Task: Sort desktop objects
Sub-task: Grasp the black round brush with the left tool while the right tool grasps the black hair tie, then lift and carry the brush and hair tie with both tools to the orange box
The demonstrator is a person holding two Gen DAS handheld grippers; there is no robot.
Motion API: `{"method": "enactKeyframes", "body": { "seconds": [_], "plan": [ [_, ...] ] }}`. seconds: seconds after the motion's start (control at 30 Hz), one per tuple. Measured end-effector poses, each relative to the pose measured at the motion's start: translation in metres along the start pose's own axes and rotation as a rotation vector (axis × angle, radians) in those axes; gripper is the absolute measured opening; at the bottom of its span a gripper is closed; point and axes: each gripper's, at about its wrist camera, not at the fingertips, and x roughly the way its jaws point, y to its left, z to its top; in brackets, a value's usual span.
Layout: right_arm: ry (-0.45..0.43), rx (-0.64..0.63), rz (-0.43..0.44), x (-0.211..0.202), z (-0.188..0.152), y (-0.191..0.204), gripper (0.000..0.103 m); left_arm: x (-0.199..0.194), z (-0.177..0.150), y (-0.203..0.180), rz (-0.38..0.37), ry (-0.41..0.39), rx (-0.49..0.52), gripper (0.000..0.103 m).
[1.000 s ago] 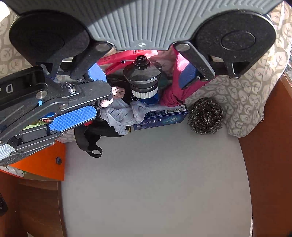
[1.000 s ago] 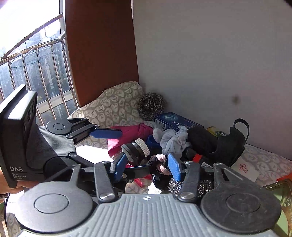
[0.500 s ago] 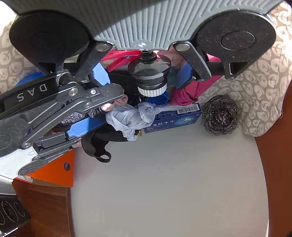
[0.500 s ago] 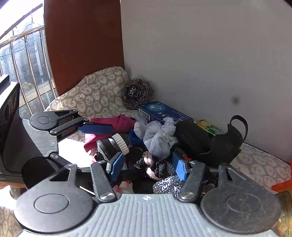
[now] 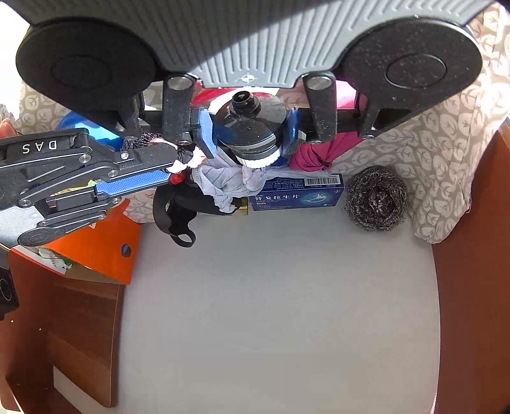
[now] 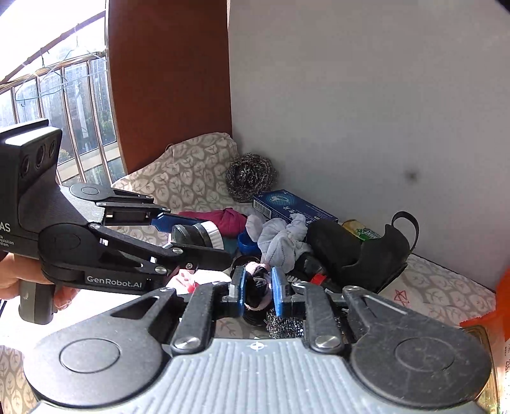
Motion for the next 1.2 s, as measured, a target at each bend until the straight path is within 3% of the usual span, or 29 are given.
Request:
{"method": "enactKeyframes", "body": {
  "seconds": [0.37, 0.5, 1.2],
  "plan": [
    [-0.074, 0.055, -0.015, -0.047, -0.008, -0.003, 0.017, -0.015, 0.006, -0.034, 0.043, 0.003, 0.080, 0.043],
    [-0.101, 0.084, -0.027, -0.071, -0.019, -0.007, 0.017, -0.019, 0.008, -0.048, 0.000, -0.001, 0.065, 0.043],
    [-0.232, 0.209, -0.212, -0.204, -0.086, -0.050, 0.017, 0.006, 0.021, -0.182, -0.200, 0.005, 0.266, 0.043]
  ]
}}
